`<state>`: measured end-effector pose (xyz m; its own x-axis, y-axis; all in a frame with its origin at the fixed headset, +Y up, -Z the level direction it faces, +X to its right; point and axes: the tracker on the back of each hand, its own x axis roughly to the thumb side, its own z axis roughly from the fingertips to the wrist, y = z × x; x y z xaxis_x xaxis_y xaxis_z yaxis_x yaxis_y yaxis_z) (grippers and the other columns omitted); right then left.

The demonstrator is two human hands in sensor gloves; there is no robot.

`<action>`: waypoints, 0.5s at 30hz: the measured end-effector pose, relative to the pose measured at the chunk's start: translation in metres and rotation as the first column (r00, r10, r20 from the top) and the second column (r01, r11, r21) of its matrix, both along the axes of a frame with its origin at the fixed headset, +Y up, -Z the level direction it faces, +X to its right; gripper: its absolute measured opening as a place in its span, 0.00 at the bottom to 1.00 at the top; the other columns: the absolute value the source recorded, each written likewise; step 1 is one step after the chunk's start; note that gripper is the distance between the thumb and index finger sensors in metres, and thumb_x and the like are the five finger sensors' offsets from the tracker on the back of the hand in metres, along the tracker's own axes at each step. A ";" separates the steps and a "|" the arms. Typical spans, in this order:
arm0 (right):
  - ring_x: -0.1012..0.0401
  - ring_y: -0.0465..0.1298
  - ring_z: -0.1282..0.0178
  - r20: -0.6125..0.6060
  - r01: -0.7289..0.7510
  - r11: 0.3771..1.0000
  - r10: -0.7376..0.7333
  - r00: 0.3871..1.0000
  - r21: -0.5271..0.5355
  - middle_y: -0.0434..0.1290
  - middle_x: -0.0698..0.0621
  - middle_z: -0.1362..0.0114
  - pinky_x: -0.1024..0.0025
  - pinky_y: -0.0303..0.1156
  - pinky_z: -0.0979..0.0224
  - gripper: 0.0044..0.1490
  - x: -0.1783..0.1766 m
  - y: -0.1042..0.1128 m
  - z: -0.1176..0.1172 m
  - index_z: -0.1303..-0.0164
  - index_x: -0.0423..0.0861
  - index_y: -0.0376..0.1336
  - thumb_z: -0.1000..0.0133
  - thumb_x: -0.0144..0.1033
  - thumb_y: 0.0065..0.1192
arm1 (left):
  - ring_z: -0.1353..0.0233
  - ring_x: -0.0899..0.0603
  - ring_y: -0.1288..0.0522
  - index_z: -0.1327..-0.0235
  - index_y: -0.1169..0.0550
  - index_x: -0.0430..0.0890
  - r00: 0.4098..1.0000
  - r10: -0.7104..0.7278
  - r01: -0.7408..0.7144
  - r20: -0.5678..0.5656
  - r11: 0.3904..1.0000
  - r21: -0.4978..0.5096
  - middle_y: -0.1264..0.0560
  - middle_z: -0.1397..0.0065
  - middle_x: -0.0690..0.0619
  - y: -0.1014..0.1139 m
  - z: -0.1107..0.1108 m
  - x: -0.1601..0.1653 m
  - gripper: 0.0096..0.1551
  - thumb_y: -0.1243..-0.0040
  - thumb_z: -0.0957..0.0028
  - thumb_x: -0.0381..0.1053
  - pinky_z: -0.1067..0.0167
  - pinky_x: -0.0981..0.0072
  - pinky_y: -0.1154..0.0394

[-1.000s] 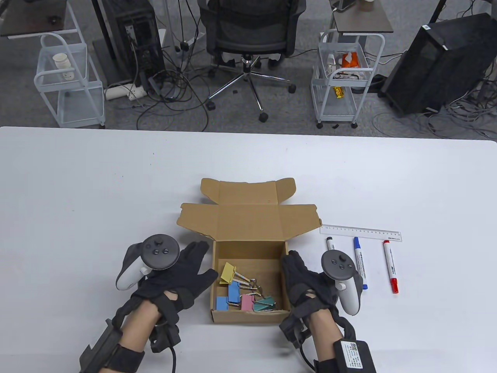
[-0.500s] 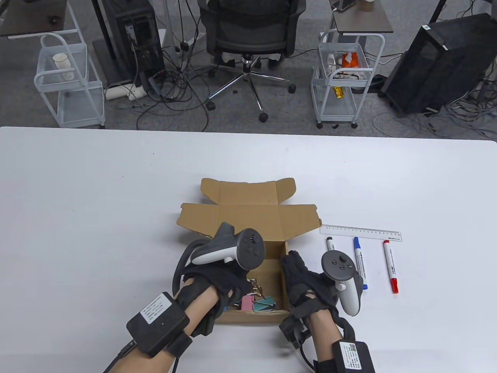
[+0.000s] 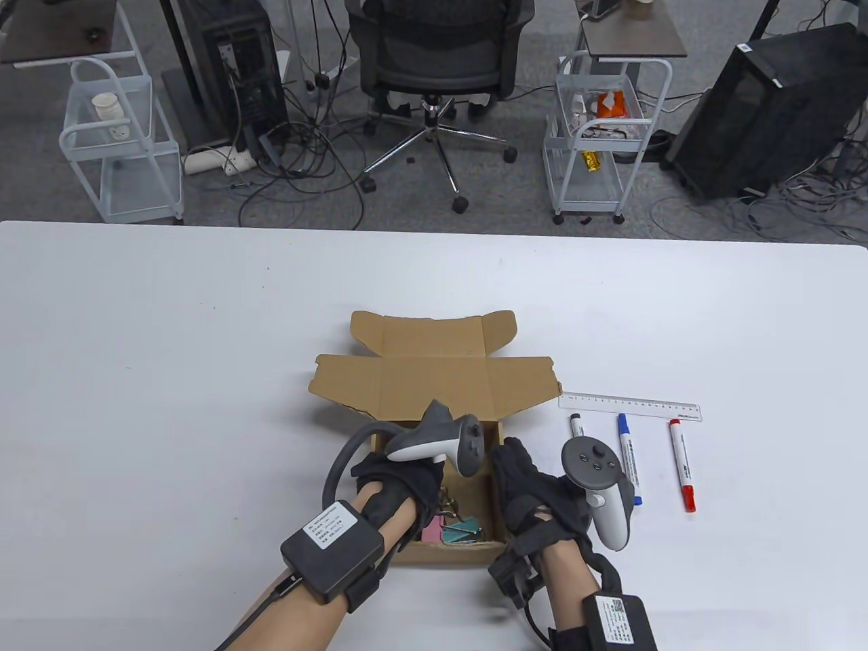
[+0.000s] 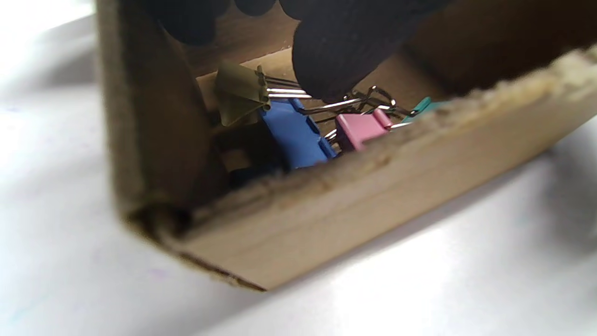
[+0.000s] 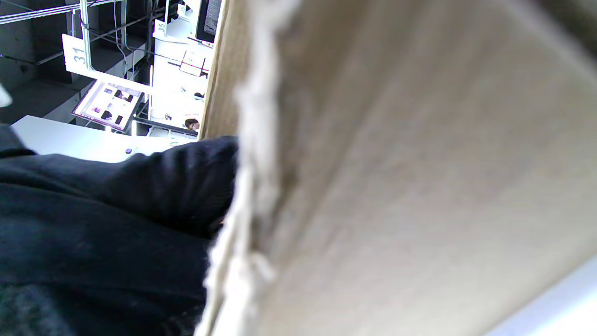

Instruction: Open four flaps of mailer box and unpack office supplies

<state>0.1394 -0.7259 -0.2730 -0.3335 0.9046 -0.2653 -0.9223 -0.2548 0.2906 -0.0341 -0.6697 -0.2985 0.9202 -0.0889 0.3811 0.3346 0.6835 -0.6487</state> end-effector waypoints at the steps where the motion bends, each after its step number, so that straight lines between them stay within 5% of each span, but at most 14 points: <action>1: 0.24 0.52 0.18 0.000 0.000 1.000 0.000 1.000 0.000 0.44 0.20 0.12 0.28 0.53 0.22 0.49 0.000 0.000 0.000 0.16 0.24 0.36 0.31 0.49 0.31 | 0.16 0.24 0.50 0.18 0.47 0.38 1.000 -0.019 0.019 -0.002 1.000 0.001 0.52 0.12 0.35 -0.004 -0.001 0.002 0.47 0.31 0.41 0.43 0.24 0.46 0.35; 11: 0.24 0.52 0.18 -0.001 -0.001 1.000 0.001 1.000 0.000 0.44 0.20 0.12 0.28 0.54 0.22 0.49 0.000 0.000 0.000 0.16 0.24 0.36 0.31 0.49 0.31 | 0.17 0.20 0.46 0.18 0.51 0.38 0.978 -0.197 0.197 0.062 0.980 0.012 0.52 0.13 0.34 -0.034 0.000 0.012 0.53 0.29 0.45 0.40 0.24 0.48 0.34; 15: 0.24 0.52 0.18 -0.002 -0.003 1.000 0.003 1.000 0.001 0.44 0.20 0.12 0.29 0.54 0.22 0.49 0.000 0.000 0.000 0.16 0.24 0.36 0.31 0.49 0.31 | 0.17 0.26 0.40 0.17 0.46 0.41 0.977 -0.201 0.199 0.066 0.979 0.040 0.42 0.15 0.37 -0.034 -0.001 0.012 0.44 0.33 0.39 0.40 0.24 0.49 0.34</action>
<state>0.1395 -0.7256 -0.2730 -0.3370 0.9038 -0.2637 -0.9209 -0.2582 0.2920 -0.0217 -0.7037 -0.2997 0.8538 -0.2822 0.4374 0.5105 0.6185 -0.5974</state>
